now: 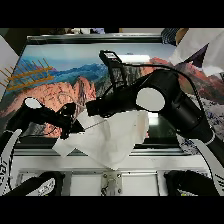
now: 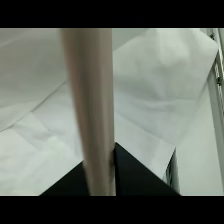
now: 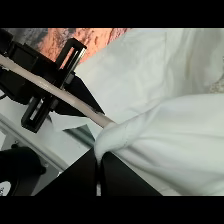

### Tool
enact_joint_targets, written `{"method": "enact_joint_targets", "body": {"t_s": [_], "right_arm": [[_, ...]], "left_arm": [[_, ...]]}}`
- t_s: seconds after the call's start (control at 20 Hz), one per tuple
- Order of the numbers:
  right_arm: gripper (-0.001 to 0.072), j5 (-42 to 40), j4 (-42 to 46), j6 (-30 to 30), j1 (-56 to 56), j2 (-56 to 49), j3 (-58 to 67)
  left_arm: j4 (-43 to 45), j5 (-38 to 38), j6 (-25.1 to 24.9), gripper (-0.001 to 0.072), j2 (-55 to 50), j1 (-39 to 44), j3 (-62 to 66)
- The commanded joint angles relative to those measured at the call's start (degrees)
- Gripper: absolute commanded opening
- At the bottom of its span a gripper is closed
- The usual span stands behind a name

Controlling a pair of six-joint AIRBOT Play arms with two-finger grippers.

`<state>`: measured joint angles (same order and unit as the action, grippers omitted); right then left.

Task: Fold the clothes and pants, and hang the long-sleeved shirts on hangers.

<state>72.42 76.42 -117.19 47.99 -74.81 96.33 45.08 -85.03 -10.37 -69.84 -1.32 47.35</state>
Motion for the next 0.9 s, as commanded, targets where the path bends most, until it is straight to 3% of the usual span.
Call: {"method": "enact_joint_targets", "body": {"t_s": [0.0,0.45,0.85], "right_arm": [[0.0022,-1.9,0.4,0.4,0.0,0.1,0.1],[0.0021,5.0,8.6,-1.6,-3.6,4.7,0.2],[0.0022,1.8,3.8,0.2,-3.5,2.8,0.5]], "left_arm": [[0.5,0.0,0.4,0.0017,0.0,0.0,0.0],[0.5,0.0,0.4,0.0017,0.0,0.0,0.0],[4.0,0.0,0.8,0.0017,0.0,0.2,0.0]]}}
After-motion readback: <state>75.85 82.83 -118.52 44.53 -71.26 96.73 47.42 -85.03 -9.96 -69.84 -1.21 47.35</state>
